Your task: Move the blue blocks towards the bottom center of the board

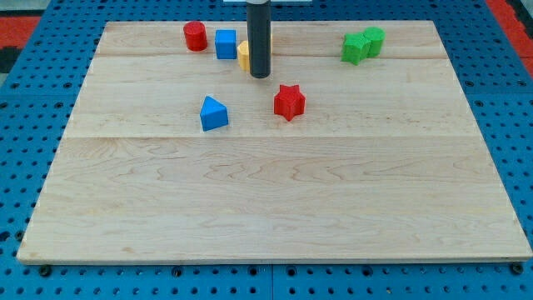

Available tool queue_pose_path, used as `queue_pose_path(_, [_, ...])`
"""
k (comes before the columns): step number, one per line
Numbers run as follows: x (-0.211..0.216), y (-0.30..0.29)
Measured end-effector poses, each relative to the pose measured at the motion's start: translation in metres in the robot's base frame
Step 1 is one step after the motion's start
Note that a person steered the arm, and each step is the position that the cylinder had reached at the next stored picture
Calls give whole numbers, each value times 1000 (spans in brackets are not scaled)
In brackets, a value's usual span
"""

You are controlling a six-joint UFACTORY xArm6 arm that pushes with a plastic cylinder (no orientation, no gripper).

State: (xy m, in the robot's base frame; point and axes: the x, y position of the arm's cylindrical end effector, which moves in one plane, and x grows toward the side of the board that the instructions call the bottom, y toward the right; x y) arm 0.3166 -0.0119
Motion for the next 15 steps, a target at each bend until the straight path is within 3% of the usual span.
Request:
queue_pose_path(2, [0,1])
queue_pose_path(4, [0,45])
queue_pose_path(5, [-17,79])
queue_pose_path(6, [-65,100])
queue_pose_path(7, [-79,45])
queue_pose_path(9, [-115,20])
queue_pose_path(11, [-105,-58])
queue_pose_path(13, [-88,-57])
queue_pose_path(15, [-26,-55])
